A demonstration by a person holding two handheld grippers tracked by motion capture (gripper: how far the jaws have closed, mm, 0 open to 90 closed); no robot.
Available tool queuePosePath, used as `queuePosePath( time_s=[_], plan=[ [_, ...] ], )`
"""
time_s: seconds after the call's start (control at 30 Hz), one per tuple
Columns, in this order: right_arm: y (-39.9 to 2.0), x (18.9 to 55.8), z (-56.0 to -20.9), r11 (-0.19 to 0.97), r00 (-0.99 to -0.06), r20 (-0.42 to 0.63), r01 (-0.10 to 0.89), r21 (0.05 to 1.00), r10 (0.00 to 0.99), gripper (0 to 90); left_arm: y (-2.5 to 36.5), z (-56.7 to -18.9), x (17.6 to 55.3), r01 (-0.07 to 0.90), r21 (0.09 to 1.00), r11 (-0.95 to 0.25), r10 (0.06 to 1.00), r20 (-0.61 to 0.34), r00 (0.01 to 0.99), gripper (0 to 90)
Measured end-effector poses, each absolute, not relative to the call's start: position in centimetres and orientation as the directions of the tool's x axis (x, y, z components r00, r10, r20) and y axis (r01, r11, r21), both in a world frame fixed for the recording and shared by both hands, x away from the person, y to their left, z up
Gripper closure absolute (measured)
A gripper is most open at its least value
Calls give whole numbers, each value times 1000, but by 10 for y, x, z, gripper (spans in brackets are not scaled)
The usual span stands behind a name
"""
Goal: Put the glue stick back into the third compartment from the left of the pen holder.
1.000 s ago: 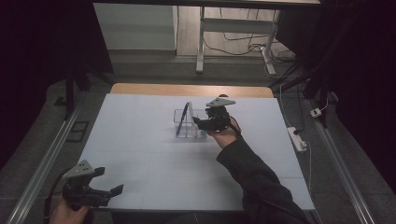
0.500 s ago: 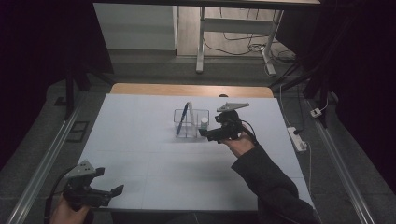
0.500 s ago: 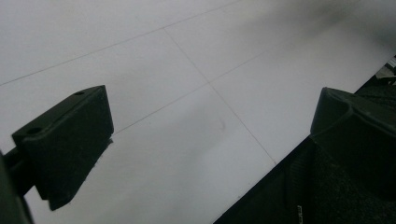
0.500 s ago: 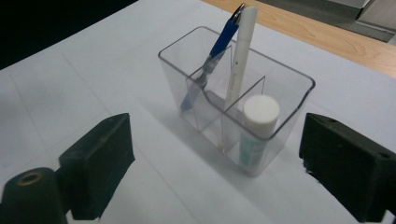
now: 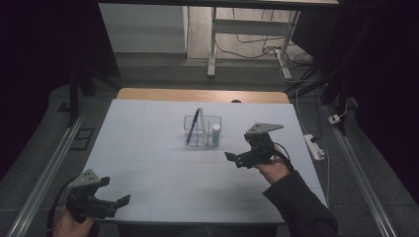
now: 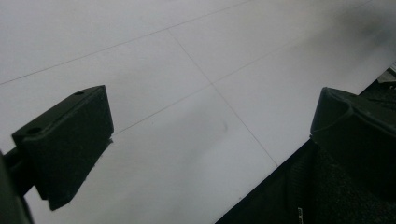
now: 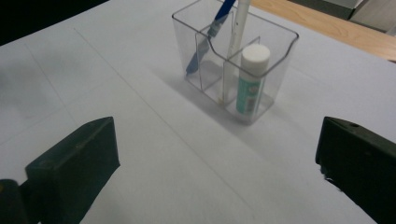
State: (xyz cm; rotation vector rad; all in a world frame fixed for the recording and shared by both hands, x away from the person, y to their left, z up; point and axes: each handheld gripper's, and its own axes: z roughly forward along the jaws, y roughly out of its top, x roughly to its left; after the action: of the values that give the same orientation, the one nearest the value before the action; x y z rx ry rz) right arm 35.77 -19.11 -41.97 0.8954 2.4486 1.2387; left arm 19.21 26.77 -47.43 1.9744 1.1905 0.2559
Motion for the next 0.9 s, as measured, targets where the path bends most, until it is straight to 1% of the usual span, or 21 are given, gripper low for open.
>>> queuePosePath(
  time_s=[0.4, 0.9],
  plan=[
    [-238, 321, -423, 410, -743, 70, 443, 797, 666, 0, 268, -474, 192, 658, 714, -239, 820, -215, 531, 0],
    [-297, 278, -437, 328, -643, 105, 516, 792, 758, 0, 268, -475, 192, 661, 712, -237, 820, -217, 529, 0]
  ],
)
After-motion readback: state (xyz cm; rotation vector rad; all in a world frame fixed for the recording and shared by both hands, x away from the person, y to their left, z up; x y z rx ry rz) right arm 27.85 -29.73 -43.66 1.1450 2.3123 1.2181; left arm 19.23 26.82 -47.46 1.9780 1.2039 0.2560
